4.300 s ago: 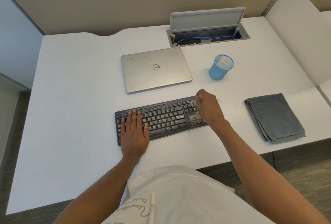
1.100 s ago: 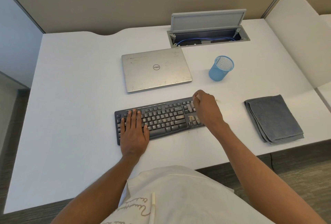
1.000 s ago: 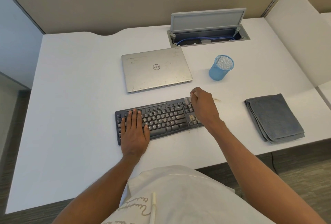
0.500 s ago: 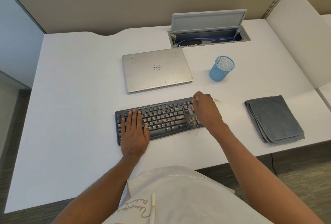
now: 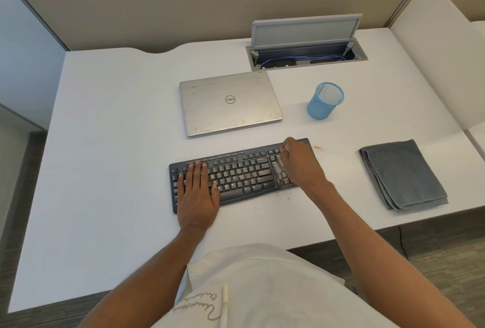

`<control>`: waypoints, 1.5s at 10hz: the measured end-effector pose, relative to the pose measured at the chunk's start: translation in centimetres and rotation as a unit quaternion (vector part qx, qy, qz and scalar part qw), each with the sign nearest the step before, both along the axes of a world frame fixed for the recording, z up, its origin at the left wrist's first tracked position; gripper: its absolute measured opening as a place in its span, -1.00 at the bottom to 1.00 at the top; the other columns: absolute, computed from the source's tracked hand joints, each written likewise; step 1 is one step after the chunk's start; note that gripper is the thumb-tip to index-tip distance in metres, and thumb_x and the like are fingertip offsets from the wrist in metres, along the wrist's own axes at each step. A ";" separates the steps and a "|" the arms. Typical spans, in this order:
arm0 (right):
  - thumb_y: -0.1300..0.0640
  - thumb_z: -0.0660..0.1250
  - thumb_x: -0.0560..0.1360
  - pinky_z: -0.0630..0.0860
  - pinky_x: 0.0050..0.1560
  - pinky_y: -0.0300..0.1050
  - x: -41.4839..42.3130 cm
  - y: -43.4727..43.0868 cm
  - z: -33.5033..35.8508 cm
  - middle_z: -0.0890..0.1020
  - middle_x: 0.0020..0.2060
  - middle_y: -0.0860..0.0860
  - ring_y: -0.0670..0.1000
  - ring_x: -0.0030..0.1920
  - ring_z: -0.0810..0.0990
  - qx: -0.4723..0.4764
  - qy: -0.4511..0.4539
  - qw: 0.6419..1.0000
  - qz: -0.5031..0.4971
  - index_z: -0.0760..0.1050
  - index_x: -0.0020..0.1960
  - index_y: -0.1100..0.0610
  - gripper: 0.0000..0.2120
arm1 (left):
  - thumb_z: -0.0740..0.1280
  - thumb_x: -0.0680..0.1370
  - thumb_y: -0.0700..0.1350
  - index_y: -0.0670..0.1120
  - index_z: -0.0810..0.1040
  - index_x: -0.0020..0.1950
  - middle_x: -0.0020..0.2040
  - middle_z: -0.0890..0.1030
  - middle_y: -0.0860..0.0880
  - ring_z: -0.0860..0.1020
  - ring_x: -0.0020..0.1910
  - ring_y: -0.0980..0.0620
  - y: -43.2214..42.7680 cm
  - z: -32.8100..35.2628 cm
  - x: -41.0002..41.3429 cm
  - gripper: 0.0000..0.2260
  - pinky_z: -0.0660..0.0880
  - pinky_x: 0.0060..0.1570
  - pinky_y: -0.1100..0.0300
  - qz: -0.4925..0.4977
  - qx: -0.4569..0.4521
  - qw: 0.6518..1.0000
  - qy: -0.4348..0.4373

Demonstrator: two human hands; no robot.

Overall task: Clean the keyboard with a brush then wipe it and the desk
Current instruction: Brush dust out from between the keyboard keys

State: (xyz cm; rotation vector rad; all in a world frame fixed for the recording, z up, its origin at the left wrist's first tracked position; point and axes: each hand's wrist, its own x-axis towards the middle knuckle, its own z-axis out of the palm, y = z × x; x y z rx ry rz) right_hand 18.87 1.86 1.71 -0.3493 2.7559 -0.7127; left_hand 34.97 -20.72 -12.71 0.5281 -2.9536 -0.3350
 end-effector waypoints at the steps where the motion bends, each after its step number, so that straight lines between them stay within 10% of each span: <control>1: 0.23 0.13 0.68 0.31 -0.35 -0.12 -0.3 -0.7 0.9 0.54 -0.24 0.04 0.01 -0.28 0.44 -0.045 0.017 0.999 -0.010 0.43 -0.02 0.20 -0.85 | -0.04 0.73 0.07 -0.18 0.22 0.69 0.69 0.26 -0.17 0.17 0.69 -0.14 0.0 0.0 0.0 -0.42 0.05 0.67 -0.21 -0.001 0.000 1.000 -0.003; 5: 0.31 0.19 0.64 0.39 -0.25 -0.09 0.0 -0.5 -1.8 0.64 -0.08 0.17 0.10 -0.17 0.56 0.061 -0.039 0.997 0.006 0.47 0.08 0.28 -0.90 | -0.06 0.73 0.08 -0.18 0.21 0.70 0.70 0.24 -0.16 0.15 0.70 -0.14 0.0 -0.1 0.0 -0.41 0.04 0.67 -0.21 0.000 0.000 1.000 -0.009; 15: 0.24 0.13 0.67 0.50 -0.25 0.12 2.0 2.4 -0.6 0.60 -0.24 0.08 0.07 -0.28 0.51 -0.068 -0.049 0.996 -0.028 0.43 -0.12 0.08 -0.78 | -0.02 0.73 0.07 -0.19 0.25 0.68 0.68 0.27 -0.17 0.18 0.69 -0.15 0.1 0.2 0.0 -0.42 0.05 0.67 -0.20 0.002 -0.005 1.000 0.000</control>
